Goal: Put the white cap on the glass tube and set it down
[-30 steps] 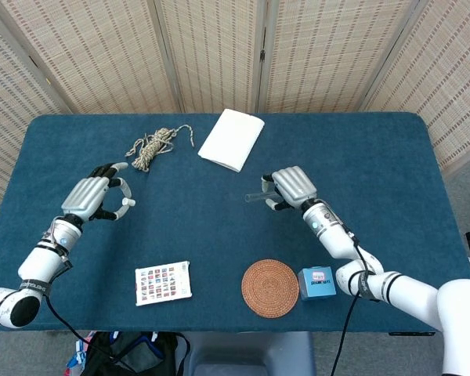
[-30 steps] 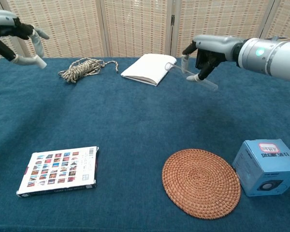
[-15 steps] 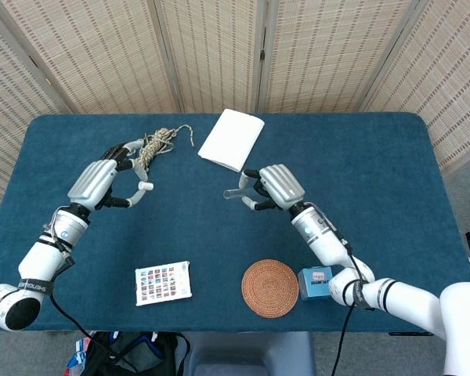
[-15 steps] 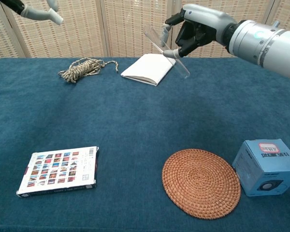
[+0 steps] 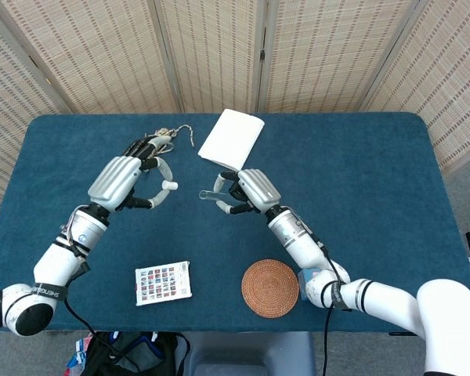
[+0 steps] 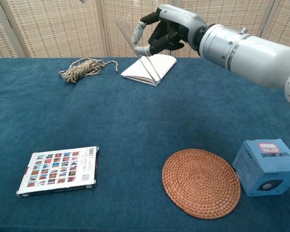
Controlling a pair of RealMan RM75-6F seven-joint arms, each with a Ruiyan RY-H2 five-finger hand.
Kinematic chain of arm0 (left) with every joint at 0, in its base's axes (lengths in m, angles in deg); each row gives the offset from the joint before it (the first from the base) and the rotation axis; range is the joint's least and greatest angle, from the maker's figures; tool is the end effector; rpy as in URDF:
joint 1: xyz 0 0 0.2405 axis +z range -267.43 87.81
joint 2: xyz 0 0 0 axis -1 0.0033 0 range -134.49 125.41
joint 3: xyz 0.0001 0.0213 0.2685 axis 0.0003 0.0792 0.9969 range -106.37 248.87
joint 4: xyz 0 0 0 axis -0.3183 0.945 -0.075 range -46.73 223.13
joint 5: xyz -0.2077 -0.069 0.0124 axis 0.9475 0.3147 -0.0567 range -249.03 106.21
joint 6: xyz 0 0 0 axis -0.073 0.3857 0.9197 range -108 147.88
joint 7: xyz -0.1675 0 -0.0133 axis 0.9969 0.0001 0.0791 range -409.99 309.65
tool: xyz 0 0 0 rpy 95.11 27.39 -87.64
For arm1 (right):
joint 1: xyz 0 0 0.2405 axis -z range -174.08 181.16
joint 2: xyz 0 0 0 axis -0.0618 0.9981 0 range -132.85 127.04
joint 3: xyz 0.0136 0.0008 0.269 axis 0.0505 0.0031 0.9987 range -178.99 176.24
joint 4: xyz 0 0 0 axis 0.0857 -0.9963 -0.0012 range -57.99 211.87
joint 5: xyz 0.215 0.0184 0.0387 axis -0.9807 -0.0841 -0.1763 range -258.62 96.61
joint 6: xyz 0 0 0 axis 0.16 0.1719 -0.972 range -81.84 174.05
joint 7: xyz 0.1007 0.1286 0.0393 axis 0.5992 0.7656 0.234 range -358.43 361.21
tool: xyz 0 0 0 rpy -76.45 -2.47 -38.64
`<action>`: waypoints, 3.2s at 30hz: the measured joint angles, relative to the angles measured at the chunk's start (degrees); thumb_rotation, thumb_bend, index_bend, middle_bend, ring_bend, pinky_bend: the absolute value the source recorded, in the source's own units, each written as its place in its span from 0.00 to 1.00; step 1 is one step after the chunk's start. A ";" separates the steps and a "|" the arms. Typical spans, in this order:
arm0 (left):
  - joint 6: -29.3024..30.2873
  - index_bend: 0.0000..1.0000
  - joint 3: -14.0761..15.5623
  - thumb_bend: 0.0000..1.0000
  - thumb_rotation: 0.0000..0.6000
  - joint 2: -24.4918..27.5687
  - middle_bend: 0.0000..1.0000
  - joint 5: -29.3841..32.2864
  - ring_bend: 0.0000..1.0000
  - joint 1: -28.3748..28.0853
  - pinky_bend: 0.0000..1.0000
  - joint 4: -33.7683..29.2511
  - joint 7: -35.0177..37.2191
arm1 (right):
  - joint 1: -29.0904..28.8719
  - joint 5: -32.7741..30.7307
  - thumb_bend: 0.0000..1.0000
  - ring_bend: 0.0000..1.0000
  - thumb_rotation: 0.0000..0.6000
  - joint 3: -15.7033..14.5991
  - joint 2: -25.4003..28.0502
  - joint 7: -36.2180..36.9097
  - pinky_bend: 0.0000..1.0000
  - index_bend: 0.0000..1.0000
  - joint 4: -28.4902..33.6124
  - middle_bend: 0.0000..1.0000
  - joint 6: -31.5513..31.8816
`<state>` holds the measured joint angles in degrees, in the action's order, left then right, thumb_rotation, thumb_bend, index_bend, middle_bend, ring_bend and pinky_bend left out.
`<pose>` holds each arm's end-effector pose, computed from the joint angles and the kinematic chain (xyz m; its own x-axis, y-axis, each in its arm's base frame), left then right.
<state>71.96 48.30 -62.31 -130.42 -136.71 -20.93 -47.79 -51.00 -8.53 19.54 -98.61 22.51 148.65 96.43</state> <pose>-0.0560 0.3995 0.1447 0.1023 0.2135 0.9716 0.9068 -0.4215 -0.0028 -0.0420 -0.4409 -0.0331 -0.1080 -0.3709 0.9224 -0.8681 -0.4170 -0.2693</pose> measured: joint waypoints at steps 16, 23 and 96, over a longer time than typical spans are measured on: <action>0.50 0.55 1.33 0.42 1.00 -1.42 0.08 2.97 0.01 -4.03 0.00 -1.46 -7.22 | -0.65 -1.01 0.51 1.00 1.00 0.54 -0.48 3.31 1.00 0.81 0.28 1.00 -1.58; 0.15 0.55 2.15 0.42 1.00 -1.50 0.08 2.13 0.01 -4.86 0.00 -1.37 -8.36 | -0.77 -0.19 0.51 1.00 1.00 0.09 0.44 5.76 1.00 0.81 0.33 1.00 -3.00; -2.15 0.55 5.34 0.42 1.00 -3.60 0.08 -0.05 0.01 -9.49 0.00 0.93 -10.61 | -2.12 3.47 0.50 1.00 1.00 -1.90 2.36 13.27 1.00 0.85 0.30 1.00 -3.30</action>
<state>69.81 53.63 -65.92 -130.47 -146.20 -20.00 -58.40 -53.12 -5.06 17.63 -96.25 35.78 148.95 93.14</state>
